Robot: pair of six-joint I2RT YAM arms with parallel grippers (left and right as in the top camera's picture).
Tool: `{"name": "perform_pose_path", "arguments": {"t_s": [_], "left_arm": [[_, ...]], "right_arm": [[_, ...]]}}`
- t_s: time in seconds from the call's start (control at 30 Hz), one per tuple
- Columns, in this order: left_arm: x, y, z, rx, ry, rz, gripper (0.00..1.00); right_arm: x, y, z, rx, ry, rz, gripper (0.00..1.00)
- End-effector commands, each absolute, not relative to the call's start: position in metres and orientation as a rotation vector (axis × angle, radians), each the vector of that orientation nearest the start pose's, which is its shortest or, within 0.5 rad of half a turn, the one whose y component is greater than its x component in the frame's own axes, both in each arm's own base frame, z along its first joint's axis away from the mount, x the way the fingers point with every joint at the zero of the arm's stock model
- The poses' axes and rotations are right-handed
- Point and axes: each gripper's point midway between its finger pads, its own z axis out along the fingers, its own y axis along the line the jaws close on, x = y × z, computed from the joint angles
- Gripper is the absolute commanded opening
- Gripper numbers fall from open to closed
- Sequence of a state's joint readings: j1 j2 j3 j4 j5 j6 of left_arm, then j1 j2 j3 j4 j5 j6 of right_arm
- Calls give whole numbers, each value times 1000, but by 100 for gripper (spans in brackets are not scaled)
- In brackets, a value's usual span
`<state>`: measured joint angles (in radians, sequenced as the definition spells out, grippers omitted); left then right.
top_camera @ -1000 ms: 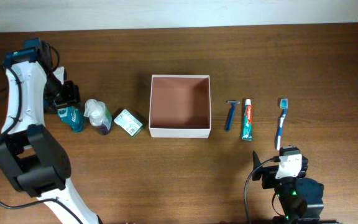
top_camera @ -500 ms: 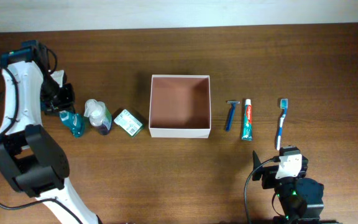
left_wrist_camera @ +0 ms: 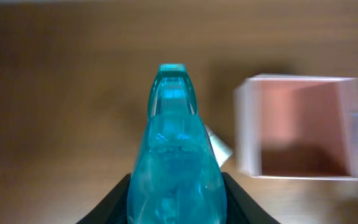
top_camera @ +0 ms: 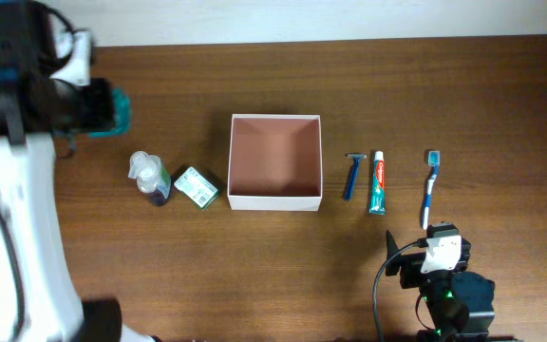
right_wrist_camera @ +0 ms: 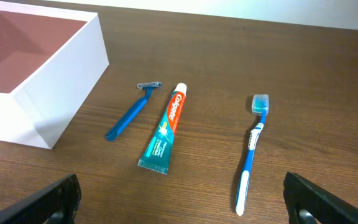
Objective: Pack container
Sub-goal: 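Carry the mouthwash bottle into the box's back right corner and release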
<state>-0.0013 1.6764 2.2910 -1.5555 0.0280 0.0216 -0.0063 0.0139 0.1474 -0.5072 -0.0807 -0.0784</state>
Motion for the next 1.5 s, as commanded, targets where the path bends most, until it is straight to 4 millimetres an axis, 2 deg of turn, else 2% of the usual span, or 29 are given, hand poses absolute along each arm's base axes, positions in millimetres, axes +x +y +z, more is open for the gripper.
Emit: {"name": "perform_pose_path", "arguments": {"t_s": [0.0,0.07,0.17,0.23,0.27,0.3,0.43,0.5,0.63,0.87,0.97,1.03,1.13,1.3,1.33,1.37,1.4,1.47], "left_arm": [[364,-59,384,204,2420,-117,3],[374,-91,380,297,2397,-153,3],[389,-135,355,421,2425,-192,3],[400,-157,329,479,2478,-201,3],[407,-167,311,498,2517,-203,3],[417,-183,279,512,2588,-209,3],[431,-220,214,560,2708,-267,2],[435,-233,188,552,2752,-269,2],[436,-259,155,502,2809,-291,2],[431,-294,131,486,2822,-293,2],[430,-297,122,455,2829,-222,7],[427,-301,116,466,2838,-213,13],[426,-301,111,465,2852,-207,31],[426,-297,116,456,2858,-203,46],[425,-295,119,455,2859,-201,56],[425,-294,123,454,2859,-200,82],[425,-293,127,451,2860,-200,99],[425,-290,136,446,2856,-202,99]], "right_arm": [[219,12,119,-115,1936,31,99],[219,12,119,-115,1936,31,99],[219,12,119,-115,1936,31,99],[219,12,119,-115,1936,31,99],[219,12,119,-115,1936,31,99],[219,12,119,-115,1936,31,99],[219,12,119,-115,1936,31,99],[219,12,119,-115,1936,31,99],[219,12,119,-115,1936,31,99],[219,12,119,-115,1936,31,99],[219,12,119,-115,1936,31,99],[219,12,119,-115,1936,31,99],[219,12,119,-115,1936,31,99],[219,12,119,-115,1936,31,99],[219,12,119,-115,1936,31,99],[219,12,119,-115,1936,31,99],[219,12,119,-115,1936,31,99],[219,12,119,-115,1936,31,99]]}}
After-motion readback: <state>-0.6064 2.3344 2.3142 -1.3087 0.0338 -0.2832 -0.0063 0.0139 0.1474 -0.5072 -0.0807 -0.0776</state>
